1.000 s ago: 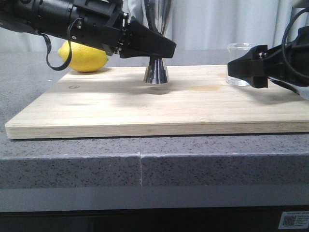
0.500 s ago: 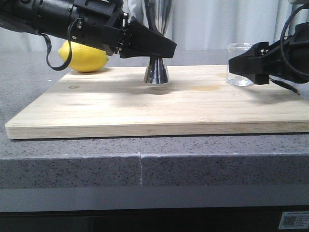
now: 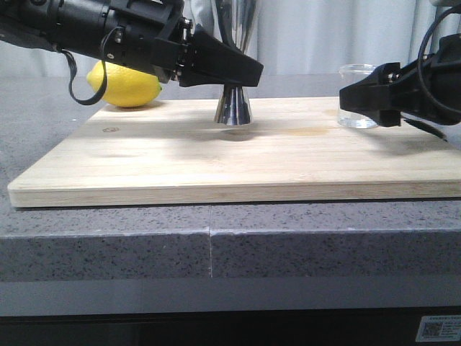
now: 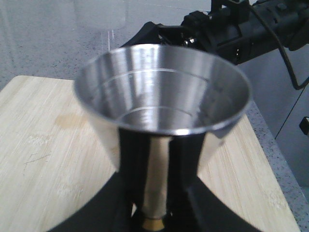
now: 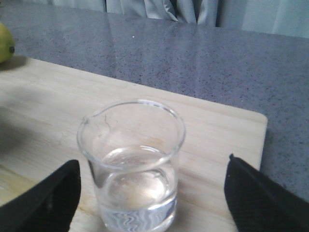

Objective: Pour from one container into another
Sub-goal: 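Reach the right gripper toward the glass beaker, then close the right gripper around the glass beaker, then lift the beaker with the right gripper toward the jigger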

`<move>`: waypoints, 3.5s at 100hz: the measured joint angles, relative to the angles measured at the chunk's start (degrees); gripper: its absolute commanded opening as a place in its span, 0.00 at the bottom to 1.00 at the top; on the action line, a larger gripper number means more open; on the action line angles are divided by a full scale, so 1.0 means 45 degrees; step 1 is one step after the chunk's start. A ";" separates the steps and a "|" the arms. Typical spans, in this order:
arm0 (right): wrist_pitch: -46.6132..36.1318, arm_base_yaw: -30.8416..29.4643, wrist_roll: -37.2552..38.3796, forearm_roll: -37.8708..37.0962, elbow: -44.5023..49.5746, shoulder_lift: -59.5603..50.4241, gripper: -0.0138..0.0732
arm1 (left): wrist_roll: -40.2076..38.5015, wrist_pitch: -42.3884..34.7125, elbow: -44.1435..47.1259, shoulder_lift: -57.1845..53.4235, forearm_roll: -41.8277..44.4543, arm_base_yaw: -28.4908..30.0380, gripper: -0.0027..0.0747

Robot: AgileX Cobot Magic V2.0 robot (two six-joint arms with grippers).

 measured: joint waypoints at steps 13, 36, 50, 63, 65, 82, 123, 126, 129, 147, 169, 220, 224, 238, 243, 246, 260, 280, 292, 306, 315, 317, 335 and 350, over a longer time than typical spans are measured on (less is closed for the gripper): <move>0.0000 0.0000 0.0066 -0.0049 0.0000 0.0000 0.79 | -0.0021 -0.0006 0.0000 0.0000 0.0000 0.0000 0.18; 0.0000 0.0000 0.0133 -0.0157 0.0000 0.0000 0.79 | -0.0021 -0.0027 0.0000 0.0000 0.0000 0.0000 0.18; 0.0000 0.0000 0.0270 -0.0376 -0.0115 0.0000 0.79 | -0.0021 -0.0027 0.0000 0.0000 0.0000 0.0000 0.18; 0.0000 0.0000 0.0476 -0.0491 -0.0443 0.0229 0.79 | -0.0080 -0.0027 0.0000 0.0000 0.0000 0.0000 0.18; 0.0000 0.0000 0.0527 -0.0519 -0.0505 0.0298 0.79 | -0.0084 -0.0027 0.0000 0.0000 0.0000 0.0000 0.18; 0.0000 0.0181 0.0745 -0.0619 -0.0648 0.0951 0.78 | -0.0171 -0.0027 0.0000 0.0000 0.0020 0.0000 0.18; -0.0283 0.0585 0.0768 -0.0719 -0.0758 0.1312 0.78 | -0.0184 -0.0054 0.0000 0.0000 0.0020 0.0000 0.18; -0.0283 0.0585 0.0768 -0.0719 -0.0758 0.1312 0.78 | -0.0184 -0.0054 0.0000 0.0000 0.0020 0.0000 0.18; -0.0283 0.0585 0.0768 -0.0719 -0.0758 0.1312 0.78 | -0.0184 -0.0054 0.0000 0.0000 0.0020 0.0000 0.18; -0.0283 0.0585 0.0768 -0.0719 -0.0758 0.1336 0.77 | -0.0184 -0.0054 0.0000 0.0000 0.0020 0.0000 0.18; -0.0334 0.0585 0.0768 -0.0719 -0.0758 0.1334 0.63 | -0.0184 -0.0054 0.0000 0.0000 0.0028 0.0000 0.18; -0.0361 0.0585 0.0768 -0.0677 -0.0758 0.1334 0.53 | -0.0184 -0.0054 0.0000 0.0000 0.0028 0.0000 0.18; -0.0361 0.0585 0.0768 -0.0677 -0.0758 0.1334 0.53 | -0.0184 -0.0054 0.0000 0.0000 0.0028 0.0000 0.18; -0.0361 0.0585 0.0768 -0.0677 -0.0758 0.1334 0.53 | -0.0184 -0.0054 0.0000 0.0000 0.0028 0.0000 0.18; -0.0385 0.0585 0.0768 -0.0677 -0.0758 0.1334 0.53 | -0.0184 -0.0054 0.0000 0.0000 0.0028 0.0000 0.18; -0.0383 0.0585 0.0768 -0.0677 -0.0758 0.1334 0.53 | -0.0184 -0.0054 0.0000 0.0000 0.0028 0.0000 0.18; -0.0411 0.0585 0.0768 -0.0677 -0.0758 0.1334 0.53 | -0.0184 -0.0078 0.0000 0.0000 0.0028 0.0000 0.18; -0.0411 0.0585 0.0768 -0.0677 -0.0758 0.1334 0.53 | -0.0184 -0.0094 0.0000 0.0000 0.0028 0.0000 0.18; -0.0162 0.0585 0.0768 -0.0735 -0.0818 0.1209 0.53 | -0.0202 -0.0094 0.0000 0.0000 0.0028 0.0000 0.18; 0.0441 0.0585 0.0768 -0.1035 -0.1201 0.0955 0.53 | -0.0202 -0.0105 0.0000 0.0000 0.0028 0.0000 0.18; 0.0752 0.0585 0.0768 -0.1200 -0.1509 0.0740 0.53 | -0.0202 -0.0105 0.0000 0.0000 0.0028 0.0000 0.18; 0.0808 0.0585 0.0768 -0.1261 -0.1557 0.0703 0.53 | -0.0202 -0.0105 0.0000 0.0000 0.0028 0.0000 0.18; 0.1324 0.0585 0.0768 -0.1496 -0.1969 0.0428 0.53 | -0.0202 -0.0105 0.0000 0.0000 0.0028 0.0000 0.18; 0.1667 0.0585 0.0768 -0.1687 -0.2092 0.0149 0.53 | -0.0202 -0.0124 0.0000 0.0000 0.0028 0.0000 0.18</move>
